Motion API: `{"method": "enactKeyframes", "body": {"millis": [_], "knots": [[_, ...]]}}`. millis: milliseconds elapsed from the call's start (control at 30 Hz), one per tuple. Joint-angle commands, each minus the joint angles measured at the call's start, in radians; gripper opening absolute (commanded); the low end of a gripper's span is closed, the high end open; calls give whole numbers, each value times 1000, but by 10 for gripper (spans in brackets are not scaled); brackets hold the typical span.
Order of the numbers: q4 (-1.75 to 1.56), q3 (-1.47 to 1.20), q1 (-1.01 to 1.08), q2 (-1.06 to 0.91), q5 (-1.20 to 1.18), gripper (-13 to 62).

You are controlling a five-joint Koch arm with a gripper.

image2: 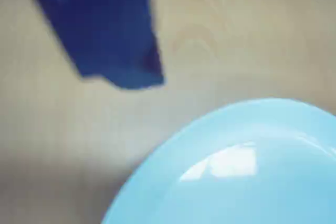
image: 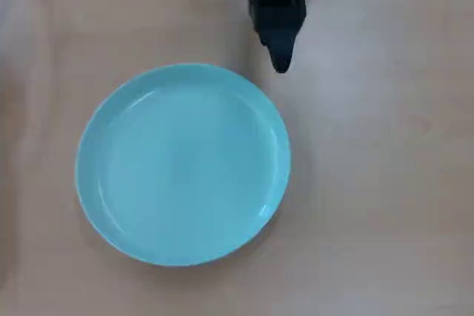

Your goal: Move the green bowl from right to left

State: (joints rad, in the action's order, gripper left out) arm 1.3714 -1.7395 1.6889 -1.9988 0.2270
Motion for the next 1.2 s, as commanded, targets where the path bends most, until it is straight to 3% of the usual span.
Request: {"method": "enactKeyframes", "body": {"millis": [0,767,1167], "knots": [[-150,-149,-198,-64,-91,584],[-97,-143,-176,-132,-183,584],[221,15,160,-126,-222,583]]}}
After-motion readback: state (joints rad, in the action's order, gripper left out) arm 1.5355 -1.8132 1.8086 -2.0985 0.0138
